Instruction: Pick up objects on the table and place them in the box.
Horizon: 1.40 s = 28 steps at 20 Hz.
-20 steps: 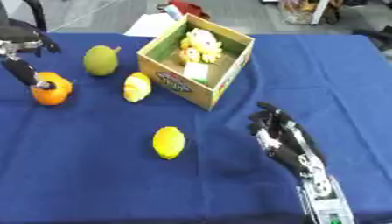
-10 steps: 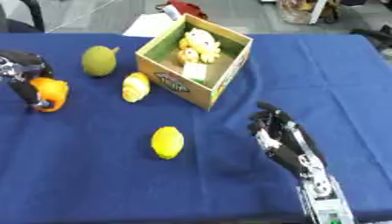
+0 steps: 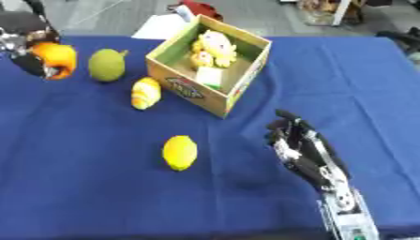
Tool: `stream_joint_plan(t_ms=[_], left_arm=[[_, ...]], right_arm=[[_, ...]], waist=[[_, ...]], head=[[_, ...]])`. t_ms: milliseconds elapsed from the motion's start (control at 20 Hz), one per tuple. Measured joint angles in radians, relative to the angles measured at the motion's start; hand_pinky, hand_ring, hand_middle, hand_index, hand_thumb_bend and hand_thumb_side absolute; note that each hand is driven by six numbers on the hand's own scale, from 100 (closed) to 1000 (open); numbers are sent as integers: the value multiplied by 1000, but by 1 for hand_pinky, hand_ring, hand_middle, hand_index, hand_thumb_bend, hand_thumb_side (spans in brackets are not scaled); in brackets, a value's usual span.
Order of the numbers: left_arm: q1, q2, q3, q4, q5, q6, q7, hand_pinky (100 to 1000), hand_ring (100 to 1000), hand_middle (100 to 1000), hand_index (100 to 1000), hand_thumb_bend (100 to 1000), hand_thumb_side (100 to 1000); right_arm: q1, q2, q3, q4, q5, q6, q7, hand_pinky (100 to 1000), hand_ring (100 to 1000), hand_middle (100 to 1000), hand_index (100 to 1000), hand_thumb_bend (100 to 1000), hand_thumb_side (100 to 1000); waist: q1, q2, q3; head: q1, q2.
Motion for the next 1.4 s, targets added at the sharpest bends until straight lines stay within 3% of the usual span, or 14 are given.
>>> stream_joint_plan(t_ms=[200,300,600,800,1100,1250,1400], left_arm=[[-73,-102,-49,30,-26,-38,52,609,448,456,659,248,223],[-89,-165,-64,70,-57,-52,95,622,466,475,683,189,222],[-101,-323,-69,199,-184,-37,315,667,520,534,744,186,227],[-99,-370,-53,279,-261,-9,398,686,555,576,778,177,234],[-91,-379,-7,345,-296,56,469,762,677,728,923,226,227],[-90,-370,17,351,-273,97,502,801,732,807,971,177,504],[-90,-346,35,351,-226,121,519,800,730,811,972,136,588]], right_arm=[[2,0,4,3,1,1,5,637,650,662,890,100,398],[2,1,9,5,1,0,9,637,650,662,891,100,398],[-6,11,22,6,0,0,22,637,650,661,891,100,398],[-7,14,26,6,0,-1,26,637,650,661,891,100,400],[-7,18,29,6,-1,-1,27,637,650,661,891,100,402],[-7,18,29,6,-1,0,27,637,650,661,891,100,402],[-7,18,29,6,-1,0,27,637,650,661,891,100,402]], waist=[[0,-2,-16],[0,-2,-30],[-9,-1,-80],[-11,-1,-93],[-11,-1,-91],[-11,-1,-85],[-11,-1,-78]], head=[[11,0],[22,0],[59,0],[73,-1],[77,-1],[77,-1],[77,-1]])
